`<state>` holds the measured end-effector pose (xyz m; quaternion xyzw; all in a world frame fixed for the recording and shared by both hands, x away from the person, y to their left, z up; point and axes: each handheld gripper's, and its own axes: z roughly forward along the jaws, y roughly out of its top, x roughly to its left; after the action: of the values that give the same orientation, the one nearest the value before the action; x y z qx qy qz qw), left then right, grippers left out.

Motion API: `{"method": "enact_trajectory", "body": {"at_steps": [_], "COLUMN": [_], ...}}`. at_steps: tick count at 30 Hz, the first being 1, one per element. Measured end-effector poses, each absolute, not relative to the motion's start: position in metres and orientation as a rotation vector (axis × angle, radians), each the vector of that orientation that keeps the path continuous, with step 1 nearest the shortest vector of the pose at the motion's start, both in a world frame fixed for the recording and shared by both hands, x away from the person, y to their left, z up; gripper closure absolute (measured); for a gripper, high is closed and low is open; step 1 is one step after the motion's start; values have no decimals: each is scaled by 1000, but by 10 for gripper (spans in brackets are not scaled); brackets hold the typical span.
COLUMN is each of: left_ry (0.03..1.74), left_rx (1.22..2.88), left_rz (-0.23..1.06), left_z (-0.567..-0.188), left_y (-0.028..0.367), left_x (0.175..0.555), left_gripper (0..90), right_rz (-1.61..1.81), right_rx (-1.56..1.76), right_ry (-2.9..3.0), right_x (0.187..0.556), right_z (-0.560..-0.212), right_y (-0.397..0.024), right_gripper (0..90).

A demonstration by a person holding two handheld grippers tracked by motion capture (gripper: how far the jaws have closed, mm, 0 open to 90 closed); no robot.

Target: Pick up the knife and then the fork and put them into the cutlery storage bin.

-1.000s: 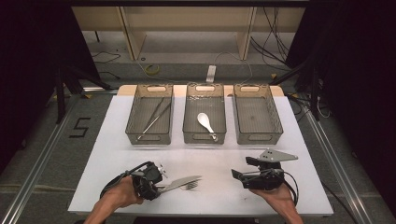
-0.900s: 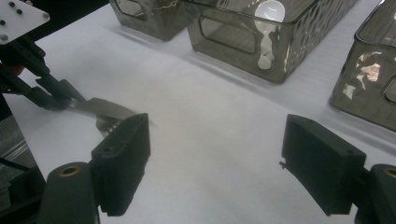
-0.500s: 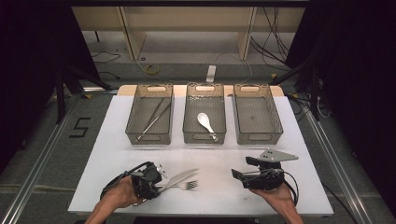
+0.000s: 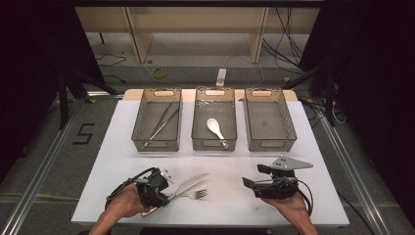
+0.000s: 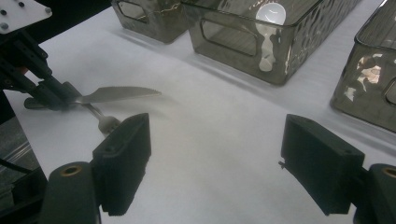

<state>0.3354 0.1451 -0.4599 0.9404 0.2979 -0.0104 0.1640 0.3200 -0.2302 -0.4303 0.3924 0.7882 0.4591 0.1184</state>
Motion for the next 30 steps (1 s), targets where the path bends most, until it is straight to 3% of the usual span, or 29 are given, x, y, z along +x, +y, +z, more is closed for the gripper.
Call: {"method": "enact_trajectory", "body": {"at_steps": [9,30], "left_ry": [866,784], "left_rx": [2638,2662], "left_rz": [-85,-203], "left_z": [-459,-449], "left_y": [144,118], "left_x": [339,343], "left_gripper": [794,795], "right_rz": [1367,1166], "right_rx": [1114,508], "right_ry": [2330,2542], "right_x": [317,288], "right_z": [-429,-434], "right_y": [-221,-122], "right_gripper": [252,264]}}
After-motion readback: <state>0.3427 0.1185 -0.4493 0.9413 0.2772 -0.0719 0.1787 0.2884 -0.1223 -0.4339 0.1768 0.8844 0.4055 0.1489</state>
